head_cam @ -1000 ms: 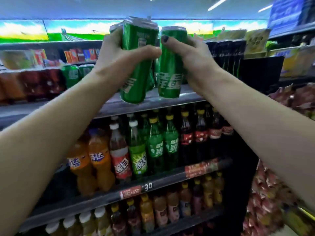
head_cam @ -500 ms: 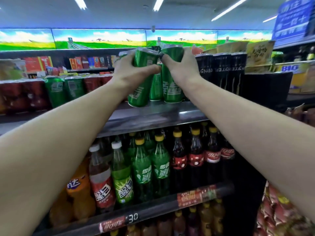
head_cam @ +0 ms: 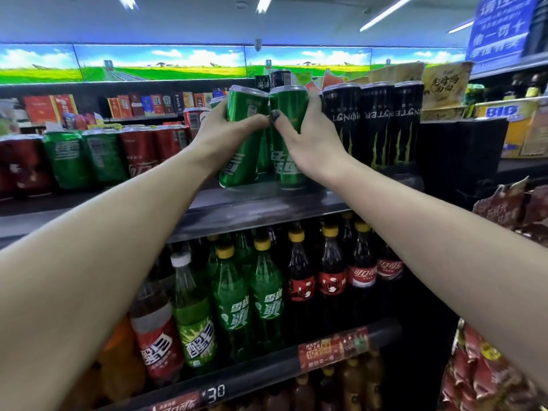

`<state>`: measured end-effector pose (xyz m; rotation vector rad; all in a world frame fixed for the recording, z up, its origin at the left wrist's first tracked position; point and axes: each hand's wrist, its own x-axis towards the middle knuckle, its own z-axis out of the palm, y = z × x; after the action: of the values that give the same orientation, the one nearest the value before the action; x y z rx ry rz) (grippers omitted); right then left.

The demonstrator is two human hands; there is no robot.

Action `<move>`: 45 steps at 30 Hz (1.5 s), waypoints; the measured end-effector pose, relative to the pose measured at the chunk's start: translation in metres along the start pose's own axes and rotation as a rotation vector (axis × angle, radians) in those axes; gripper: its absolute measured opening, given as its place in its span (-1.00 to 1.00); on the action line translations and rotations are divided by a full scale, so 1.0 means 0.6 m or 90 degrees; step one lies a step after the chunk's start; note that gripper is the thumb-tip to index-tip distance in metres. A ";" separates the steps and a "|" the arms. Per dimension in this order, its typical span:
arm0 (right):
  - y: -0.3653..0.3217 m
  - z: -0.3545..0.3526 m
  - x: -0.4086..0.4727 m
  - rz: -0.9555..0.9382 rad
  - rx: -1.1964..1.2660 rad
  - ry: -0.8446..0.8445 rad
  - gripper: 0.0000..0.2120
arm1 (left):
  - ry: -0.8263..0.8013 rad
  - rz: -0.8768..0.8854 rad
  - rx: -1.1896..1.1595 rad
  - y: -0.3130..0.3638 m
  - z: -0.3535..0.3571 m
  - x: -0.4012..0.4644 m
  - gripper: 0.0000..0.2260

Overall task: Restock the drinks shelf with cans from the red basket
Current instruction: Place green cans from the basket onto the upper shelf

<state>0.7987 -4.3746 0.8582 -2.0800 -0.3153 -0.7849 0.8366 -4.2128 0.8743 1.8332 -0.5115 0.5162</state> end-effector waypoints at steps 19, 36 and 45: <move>0.020 0.010 -0.018 0.025 0.004 0.014 -0.19 | -0.097 -0.028 -0.047 -0.016 -0.001 0.011 -0.17; 0.005 -0.012 -0.056 -0.077 -0.449 0.098 -0.07 | -0.017 -0.024 0.122 -0.024 0.017 0.015 0.09; 0.018 -0.012 -0.060 -0.058 -0.347 0.115 -0.18 | -0.126 -0.114 0.110 -0.028 0.037 0.014 -0.19</move>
<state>0.7733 -4.3842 0.8317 -2.4827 -0.1009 -1.2092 0.8554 -4.2294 0.8597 2.0855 -0.4402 0.2662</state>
